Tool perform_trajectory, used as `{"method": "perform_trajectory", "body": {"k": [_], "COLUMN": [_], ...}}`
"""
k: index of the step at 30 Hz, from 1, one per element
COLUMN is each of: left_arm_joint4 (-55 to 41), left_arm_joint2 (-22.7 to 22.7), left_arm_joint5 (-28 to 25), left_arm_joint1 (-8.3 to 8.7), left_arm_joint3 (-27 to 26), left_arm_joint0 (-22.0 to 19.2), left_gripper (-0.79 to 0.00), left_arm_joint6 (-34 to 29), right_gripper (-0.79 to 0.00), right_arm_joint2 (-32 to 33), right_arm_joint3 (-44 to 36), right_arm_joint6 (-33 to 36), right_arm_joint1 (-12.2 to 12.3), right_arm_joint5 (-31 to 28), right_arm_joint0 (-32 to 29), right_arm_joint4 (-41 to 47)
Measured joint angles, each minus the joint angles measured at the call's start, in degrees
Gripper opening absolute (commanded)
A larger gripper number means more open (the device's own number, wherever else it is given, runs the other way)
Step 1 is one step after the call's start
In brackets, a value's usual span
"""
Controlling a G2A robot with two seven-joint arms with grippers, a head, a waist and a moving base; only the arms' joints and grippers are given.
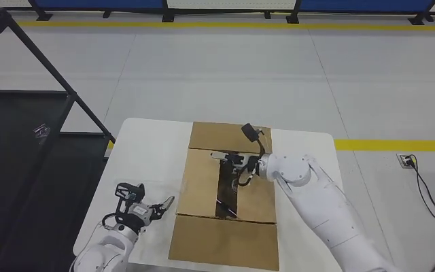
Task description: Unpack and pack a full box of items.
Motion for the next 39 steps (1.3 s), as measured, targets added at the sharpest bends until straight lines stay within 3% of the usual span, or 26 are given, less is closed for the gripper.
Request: {"method": "perform_trajectory", "body": {"k": [5,22,32,39], "left_arm_joint4": [-1.5,-0.8,0.7,1.6], "left_arm_joint2": [-0.7,-3.5,-5.0,-4.8], "left_arm_joint5": [0.2,-4.3,-16.5,-17.5], "left_arm_joint1": [-0.06,0.34,1.15,1.30], "left_arm_joint3": [-0.7,-9.0,-13.4,-13.5], "left_arm_joint0": [0.3,5.3,8.9,9.4], "left_gripper": [0.000,0.000,0.000,0.000], "left_arm_joint6": [0.7,1.9,4.1,4.0], "right_gripper": [0.000,0.000,0.000,0.000], "right_arm_joint2": [-2.2,-4.0,-4.0,-4.1], "right_arm_joint3": [3.2,17.0,15.2,10.0], "right_arm_joint6": [1.1,7.8,6.4,3.3], "right_arm_joint1": [-1.2,-5.4,-6.3,-6.8], "right_arm_joint5": [1.4,-6.2,-9.4,-10.2], "right_arm_joint0": [2.3,9.5,9.3,7.5], "right_arm_joint4": [1.6,16.0,17.7,18.1]}}
